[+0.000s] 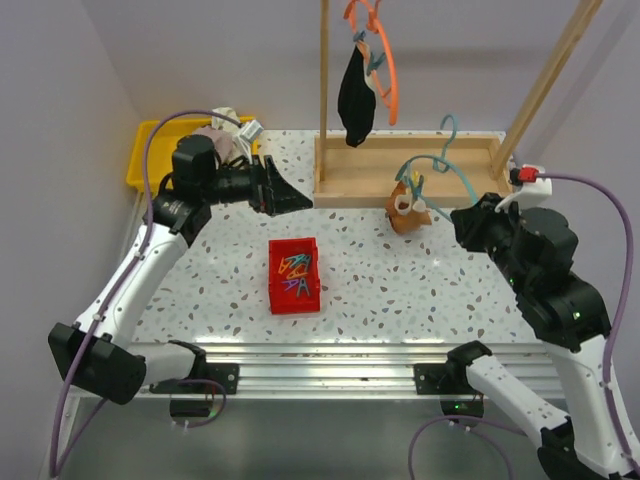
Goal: Remove the underwear clipped to the hanger
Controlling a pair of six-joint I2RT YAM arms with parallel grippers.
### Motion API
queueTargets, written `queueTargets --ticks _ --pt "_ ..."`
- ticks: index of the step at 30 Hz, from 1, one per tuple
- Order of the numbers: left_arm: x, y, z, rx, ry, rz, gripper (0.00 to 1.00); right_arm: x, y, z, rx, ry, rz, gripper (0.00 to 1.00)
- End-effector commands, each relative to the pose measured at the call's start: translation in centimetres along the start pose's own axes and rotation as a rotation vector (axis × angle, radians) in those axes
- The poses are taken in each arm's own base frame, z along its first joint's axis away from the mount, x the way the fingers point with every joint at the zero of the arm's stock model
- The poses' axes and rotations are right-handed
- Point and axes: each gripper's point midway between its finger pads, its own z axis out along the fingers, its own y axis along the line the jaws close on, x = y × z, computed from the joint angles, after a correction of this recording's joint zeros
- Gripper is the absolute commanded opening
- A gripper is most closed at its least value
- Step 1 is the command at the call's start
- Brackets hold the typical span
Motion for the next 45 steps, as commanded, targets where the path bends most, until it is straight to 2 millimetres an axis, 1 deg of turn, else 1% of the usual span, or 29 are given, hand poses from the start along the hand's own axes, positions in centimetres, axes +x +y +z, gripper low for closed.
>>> queueTargets --ticks 1,2,3,5,6,7,9,10,12,14,15,17,18,19,20,21,22,24,25,27,28,29,30,34,35,37,38,40,45 --pt "2.0 -2.0 1.2 0.063 0.072 -0.033 1.0 1.6 1.3 -2.9 -0.106 0.054 0.084 0.0" --pt "2.5 -1.5 1.6 0.046 0.073 -0.088 1.0 2.0 1.4 -3.2 -0.117 0.068 0.088 0.0" --pt "2.9 -1.9 2.1 0.055 0.075 -0.099 1.0 2.7 2.0 -3.5 -0.16 0.091 0.088 0.0" --pt "4.0 -0.8 3.2 0.015 0.089 -0.172 1.0 4.2 2.0 -3.8 -0.178 0.13 0.094 0.0" --pt "4.8 -0.8 3.9 0.006 0.108 -0.19 1.0 4.7 2.1 -3.8 -0.19 0.145 0.094 0.0" --pt "5.5 -0.1 4.6 -0.021 0.124 -0.219 1.0 6.0 2.4 -4.0 -0.212 0.185 0.097 0.0" --pt "6.9 0.3 6.3 -0.056 0.154 -0.254 1.0 7.0 2.3 -4.1 -0.219 0.213 0.102 0.0" --pt "7.2 0.5 6.9 -0.075 0.156 -0.267 1.0 8.1 2.1 -4.0 -0.218 0.241 0.099 0.0" --pt "8.2 0.6 8.2 -0.113 0.164 -0.288 1.0 8.8 1.8 -4.3 -0.214 0.246 0.098 0.0" --pt "9.0 2.0 9.6 -0.183 0.166 -0.318 1.0 9.9 1.6 -4.3 -0.221 0.269 0.095 0.0" --pt "10.0 1.9 10.3 -0.195 0.189 -0.322 1.0 10.2 1.6 -4.3 -0.223 0.278 0.098 0.0" --pt "10.8 2.6 11.7 -0.239 0.211 -0.338 1.0 11.1 1.4 -4.1 -0.215 0.299 0.099 0.0" --pt "12.4 3.4 12.7 -0.29 0.245 -0.342 1.0 11.0 1.2 -4.2 -0.207 0.292 0.099 0.0" --pt "12.0 3.1 13.4 -0.299 0.244 -0.329 1.0 11.2 1.0 -4.1 -0.196 0.289 0.098 0.0" --pt "12.5 3.3 13.9 -0.323 0.257 -0.326 1.0 11.1 0.7 -4.0 -0.182 0.279 0.097 0.0" --pt "14.0 4.1 14.7 -0.377 0.287 -0.324 1.0 11.1 0.6 -3.9 -0.174 0.274 0.096 0.0" --pt "13.8 3.7 15.3 -0.38 0.282 -0.312 1.0 11.1 0.5 -3.8 -0.169 0.274 0.098 0.0" --pt "15.1 4.5 16.4 -0.444 0.298 -0.295 1.0 11.1 0.5 -3.6 -0.161 0.276 0.101 0.0" --pt "14.7 4.3 17.0 -0.448 0.287 -0.282 1.0 11.1 0.4 -3.5 -0.16 0.275 0.099 0.0" --pt "15.4 4.9 17.8 -0.49 0.294 -0.265 1.0 10.8 0.4 -3.3 -0.154 0.262 0.1 0.0" --pt "15.0 4.6 18.2 -0.492 0.284 -0.254 1.0 10.7 0.3 -3.3 -0.15 0.26 0.099 0.0" --pt "15.3 5.3 18.4 -0.527 0.282 -0.246 1.0 10.6 0.4 -3.3 -0.149 0.258 0.098 0.0" --pt "14.9 5.1 18.6 -0.531 0.269 -0.236 1.0 10.5 0.3 -3.2 -0.144 0.255 0.097 0.0" --pt "14.1 6.6 18.4 -0.613 0.218 -0.226 0.99 10.3 0.3 -3.3 -0.144 0.255 0.097 0.0" --pt "14.2 7.1 18.1 -0.646 0.222 -0.228 0.98 10.3 0.3 -3.4 -0.145 0.253 0.101 0.0" --pt "13.9 8.1 18.3 -0.701 0.213 -0.217 0.97 10.0 0.1 -3.3 -0.128 0.241 0.105 0.0" --pt "14.0 8.6 18.2 -0.728 0.219 -0.214 0.95 9.8 0.1 -3.4 -0.128 0.236 0.107 0.0" --pt "14.1 9.0 18.7 -0.742 0.225 -0.208 0.91 9.8 0.2 -3.3 -0.129 0.235 0.108 0.0" --pt "14.8 9.8 19.6 -0.752 0.253 -0.207 0.85 9.4 0.3 -3.1 -0.129 0.227 0.113 0.0"
